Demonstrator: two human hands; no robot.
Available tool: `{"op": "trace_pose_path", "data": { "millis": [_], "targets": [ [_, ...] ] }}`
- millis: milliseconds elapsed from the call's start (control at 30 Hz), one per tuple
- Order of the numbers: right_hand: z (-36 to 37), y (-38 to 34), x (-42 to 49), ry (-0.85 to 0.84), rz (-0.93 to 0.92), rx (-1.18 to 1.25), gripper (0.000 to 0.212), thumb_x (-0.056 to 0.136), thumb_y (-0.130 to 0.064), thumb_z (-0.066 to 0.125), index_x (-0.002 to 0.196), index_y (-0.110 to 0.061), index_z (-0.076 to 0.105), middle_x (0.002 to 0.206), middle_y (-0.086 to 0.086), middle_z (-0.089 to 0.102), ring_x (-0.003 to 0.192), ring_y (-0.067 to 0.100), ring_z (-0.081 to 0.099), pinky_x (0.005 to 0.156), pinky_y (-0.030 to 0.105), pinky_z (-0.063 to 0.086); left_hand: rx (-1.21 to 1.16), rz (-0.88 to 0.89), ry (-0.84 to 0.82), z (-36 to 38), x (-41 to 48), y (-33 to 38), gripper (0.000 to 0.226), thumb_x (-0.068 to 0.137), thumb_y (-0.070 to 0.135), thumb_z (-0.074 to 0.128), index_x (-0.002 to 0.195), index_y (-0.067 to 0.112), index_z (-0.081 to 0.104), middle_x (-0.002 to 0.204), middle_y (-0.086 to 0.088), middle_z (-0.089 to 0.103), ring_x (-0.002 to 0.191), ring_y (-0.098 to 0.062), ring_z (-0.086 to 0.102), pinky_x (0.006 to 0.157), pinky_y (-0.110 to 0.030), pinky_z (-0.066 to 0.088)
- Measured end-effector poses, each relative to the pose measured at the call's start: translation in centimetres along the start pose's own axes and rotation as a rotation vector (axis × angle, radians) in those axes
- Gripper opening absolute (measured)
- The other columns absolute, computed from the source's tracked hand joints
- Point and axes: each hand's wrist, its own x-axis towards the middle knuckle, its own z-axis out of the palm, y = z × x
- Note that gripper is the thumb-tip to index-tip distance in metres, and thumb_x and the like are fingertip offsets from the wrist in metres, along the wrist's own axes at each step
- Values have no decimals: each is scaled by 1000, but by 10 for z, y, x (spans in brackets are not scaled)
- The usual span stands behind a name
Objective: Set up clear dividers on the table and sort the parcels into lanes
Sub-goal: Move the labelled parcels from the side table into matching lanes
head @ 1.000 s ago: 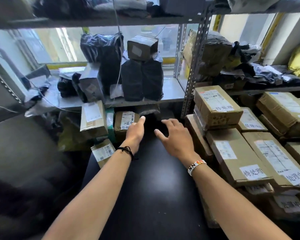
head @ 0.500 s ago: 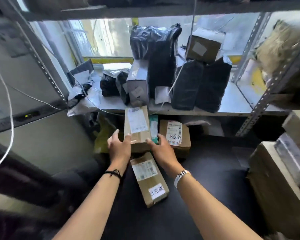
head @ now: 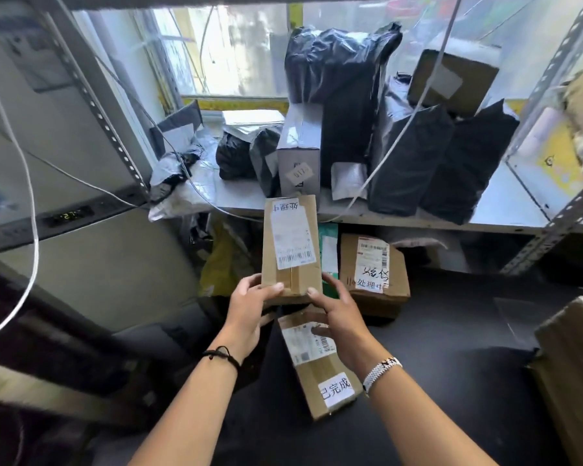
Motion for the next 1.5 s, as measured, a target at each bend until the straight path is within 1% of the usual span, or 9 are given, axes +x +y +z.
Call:
{"op": "trace_pose_path", "data": {
  "millis": [300, 400, 534, 734, 901, 1034, 1134, 1334, 1501],
  "targets": [
    [-59, -55, -44, 38, -195, 49, 100, 61, -70, 87, 146, -45, 40, 122, -8, 76, 111, 18, 74, 99, 50, 55, -183, 181, -140, -29, -33, 34, 50, 60, 16, 77, 110, 19, 78, 108, -8, 77, 93, -22, 72, 82, -40, 56],
    [-91, -90, -67, 25, -252, 63, 107, 55, -74, 89, 146, -57, 36, 121, -6, 76, 109, 20, 75, 90, 46, 60, -134, 263, -261, -30, -48, 73, 56, 57, 23, 78, 113, 20, 78, 108, -10, 77, 93, -23, 73, 81, -40, 60],
    [-125, -118, -112, -204, -224, -96, 80, 69, -71, 83, 141, -55, 52, 130, 4, 73, 117, 34, 71, 93, 54, 58, 56, 388, -356, -11, -77, 128, 59, 67, 34, 82, 125, 29, 73, 113, -5, 77, 94, -24, 75, 72, -40, 62],
    [-145, -140, -177, -286, -267, -137, 65, 70, -41, 94, 130, -32, 70, 121, 19, 75, 100, 37, 75, 76, 42, 63, 410, 571, -474, 44, -124, 208, 68, 71, 50, 86, 135, 43, 65, 134, 11, 70, 120, -21, 69, 104, -47, 55],
    [-153, -130, -205, -64, -463, 389, 45, 72, -28, 94, 107, -11, 73, 116, 27, 74, 105, 40, 75, 81, 46, 63, 298, 888, -120, 91, -163, 207, 82, 74, 61, 75, 147, 29, 55, 147, 2, 59, 132, -14, 57, 105, -33, 51],
    [-147, -131, -225, -1, -610, 651, 43, 77, -19, 91, 106, -10, 60, 117, 30, 72, 109, 45, 73, 83, 48, 63, 283, 600, -445, 131, -194, 162, 111, 72, 70, 75, 163, 27, 28, 157, -1, 50, 137, -22, 53, 110, -55, 48],
    [-136, -129, -238, -24, -664, 649, 57, 75, -21, 92, 115, -10, 54, 121, 31, 71, 113, 48, 70, 88, 49, 62, 177, 521, -696, 154, -209, 140, 90, 81, 49, 79, 158, 23, 40, 138, -10, 68, 126, -32, 66, 101, -60, 55],
    [-137, -124, -256, -37, -678, 677, 49, 80, -14, 83, 117, -13, 50, 127, 35, 67, 116, 54, 67, 100, 58, 57, 84, 583, -772, 160, -223, 134, 59, 89, 36, 77, 146, 30, 59, 133, -12, 71, 122, -36, 69, 95, -55, 59],
    [-142, -125, -268, -38, -702, 652, 46, 84, -12, 82, 118, -12, 50, 128, 35, 66, 116, 56, 65, 90, 52, 62, 26, 581, -827, 165, -233, 131, 53, 94, 33, 73, 145, 30, 60, 135, -15, 69, 124, -39, 67, 95, -57, 59]
  ]
}}
